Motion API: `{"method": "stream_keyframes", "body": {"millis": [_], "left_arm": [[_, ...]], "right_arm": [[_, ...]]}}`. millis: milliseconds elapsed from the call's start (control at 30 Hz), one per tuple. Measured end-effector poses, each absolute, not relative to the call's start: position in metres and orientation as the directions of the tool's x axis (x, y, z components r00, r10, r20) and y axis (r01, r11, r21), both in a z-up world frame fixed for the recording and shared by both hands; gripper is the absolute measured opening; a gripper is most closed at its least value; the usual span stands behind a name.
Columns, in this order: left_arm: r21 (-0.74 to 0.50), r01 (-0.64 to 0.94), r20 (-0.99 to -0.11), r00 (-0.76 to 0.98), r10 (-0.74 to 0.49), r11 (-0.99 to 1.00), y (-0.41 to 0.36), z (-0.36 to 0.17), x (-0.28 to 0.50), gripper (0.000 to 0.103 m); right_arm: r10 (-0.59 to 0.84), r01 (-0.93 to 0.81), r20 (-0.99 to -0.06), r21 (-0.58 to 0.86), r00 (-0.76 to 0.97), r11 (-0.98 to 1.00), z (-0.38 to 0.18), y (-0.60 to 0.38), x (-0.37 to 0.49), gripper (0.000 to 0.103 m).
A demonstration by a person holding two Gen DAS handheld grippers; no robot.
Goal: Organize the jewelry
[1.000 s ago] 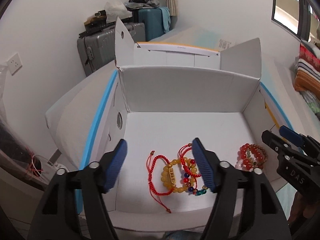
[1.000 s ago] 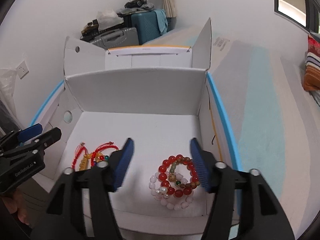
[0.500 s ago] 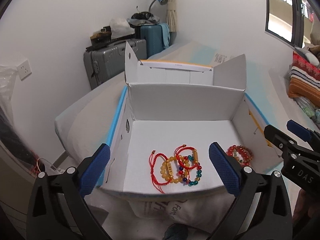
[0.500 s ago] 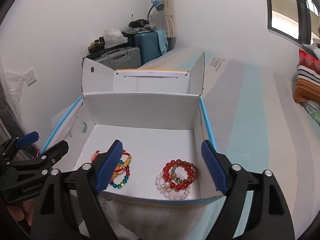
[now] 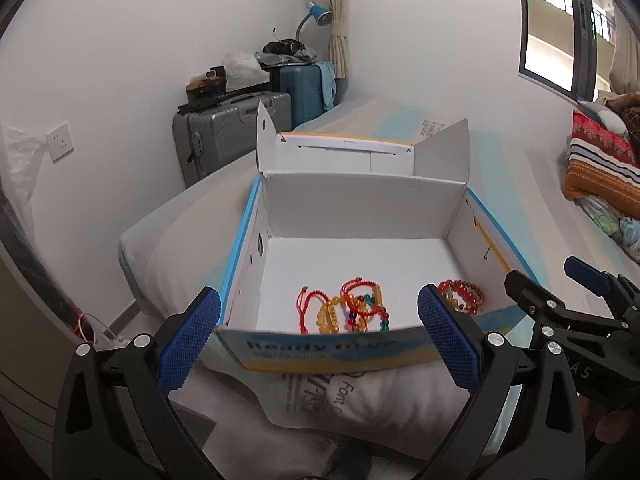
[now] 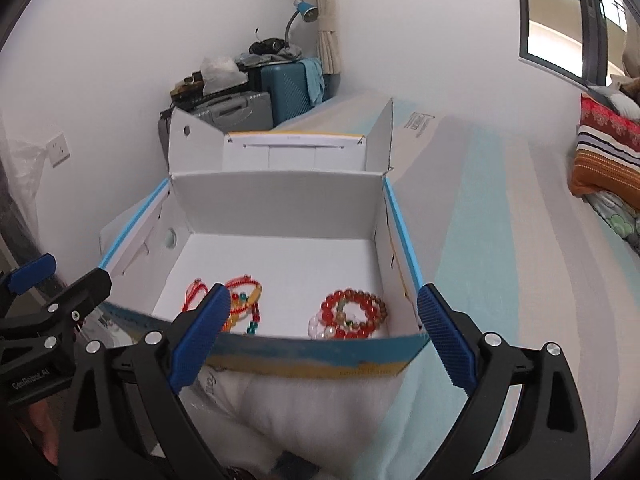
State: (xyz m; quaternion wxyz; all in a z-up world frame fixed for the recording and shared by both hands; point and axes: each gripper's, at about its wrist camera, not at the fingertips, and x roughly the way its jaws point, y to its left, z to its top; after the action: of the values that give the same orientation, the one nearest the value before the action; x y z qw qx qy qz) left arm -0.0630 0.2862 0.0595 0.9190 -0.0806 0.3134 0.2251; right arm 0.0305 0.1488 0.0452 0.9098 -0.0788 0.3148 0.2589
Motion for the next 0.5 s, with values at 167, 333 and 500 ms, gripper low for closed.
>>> {"method": "stream_keyframes", "body": {"millis": [167,333,500], "left_arm": [[-0.002,-0.465,-0.623,0.693,0.363,0.885,0.284,0.051,-0.069,0.097],[0.010,-0.463,-0.628,0.687,0.365,0.887,0.283,0.047,-0.070,0.097],[0.019,-0.456,-0.637,0.680,0.362,0.890,0.282,0.044,-0.070,0.097]], "right_arm": [[0.399,-0.515,-0.625,-0.006,0.671,0.857,0.038,0.149,0.022,0.091],[0.377,-0.502,-0.629,-0.024,0.680,0.865,0.034,0.149,0.019,0.091],[0.373,-0.497,-0.632,-0.021,0.679,0.868,0.031,0.148,0.019,0.091]]}}
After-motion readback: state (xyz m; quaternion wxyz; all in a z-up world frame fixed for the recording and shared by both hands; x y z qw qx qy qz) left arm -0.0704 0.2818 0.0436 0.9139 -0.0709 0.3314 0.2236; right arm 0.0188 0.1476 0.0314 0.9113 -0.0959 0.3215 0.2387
